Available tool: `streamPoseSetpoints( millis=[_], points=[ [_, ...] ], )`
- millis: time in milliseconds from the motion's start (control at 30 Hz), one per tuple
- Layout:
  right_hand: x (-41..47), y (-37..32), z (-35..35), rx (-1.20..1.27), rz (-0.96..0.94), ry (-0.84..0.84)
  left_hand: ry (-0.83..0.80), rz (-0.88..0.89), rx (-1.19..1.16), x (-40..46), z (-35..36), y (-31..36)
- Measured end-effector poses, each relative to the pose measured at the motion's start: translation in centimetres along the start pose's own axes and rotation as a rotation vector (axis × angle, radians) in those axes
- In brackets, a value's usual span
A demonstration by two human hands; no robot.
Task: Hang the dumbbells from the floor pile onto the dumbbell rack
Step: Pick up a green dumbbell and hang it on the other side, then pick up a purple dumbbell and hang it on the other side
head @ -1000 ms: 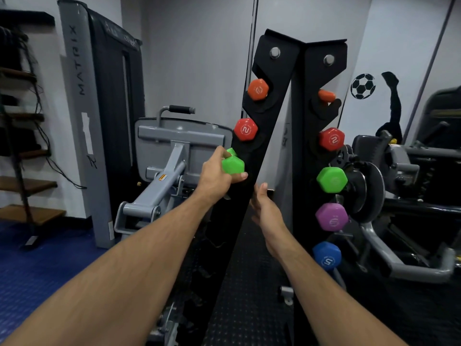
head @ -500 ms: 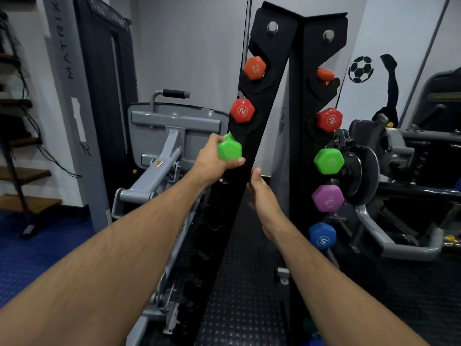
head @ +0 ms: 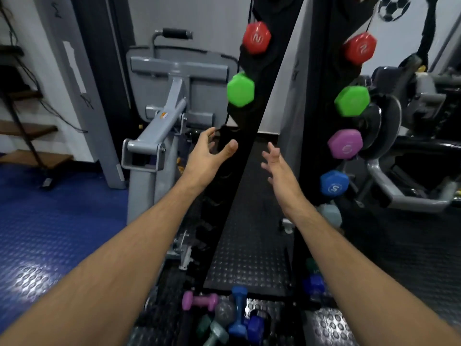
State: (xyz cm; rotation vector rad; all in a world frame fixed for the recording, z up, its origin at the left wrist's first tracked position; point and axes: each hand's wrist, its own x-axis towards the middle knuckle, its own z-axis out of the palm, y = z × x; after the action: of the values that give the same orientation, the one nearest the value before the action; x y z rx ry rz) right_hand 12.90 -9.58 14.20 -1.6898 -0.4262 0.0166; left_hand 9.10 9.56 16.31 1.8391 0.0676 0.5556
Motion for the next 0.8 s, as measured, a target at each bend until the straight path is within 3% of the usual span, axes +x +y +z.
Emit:
streamPoseSetpoints(
  millis=[200,500,633,800],
  points=[
    [-4.2,8.6,0.2,0.084,0.208,0.017,-0.045,-0.255,-0.122,-6.6,0.0,-8.7],
    [-12.3,24.0,2.5,-0.135,0.476,0.049,-0.055,-0.683,0.235,-16.7,1.5,-27.6],
    [-14.8,29.5,3.5,-0.188,0.599,0.001,-0.218,-0.865,0.416,-20.6,1.4,-34.1],
    [-16.2,37.1,5.4,-0.286,0.754,-0.028,-0.269,-0.991,0.479,-23.6,2.2,-42.3]
  ],
)
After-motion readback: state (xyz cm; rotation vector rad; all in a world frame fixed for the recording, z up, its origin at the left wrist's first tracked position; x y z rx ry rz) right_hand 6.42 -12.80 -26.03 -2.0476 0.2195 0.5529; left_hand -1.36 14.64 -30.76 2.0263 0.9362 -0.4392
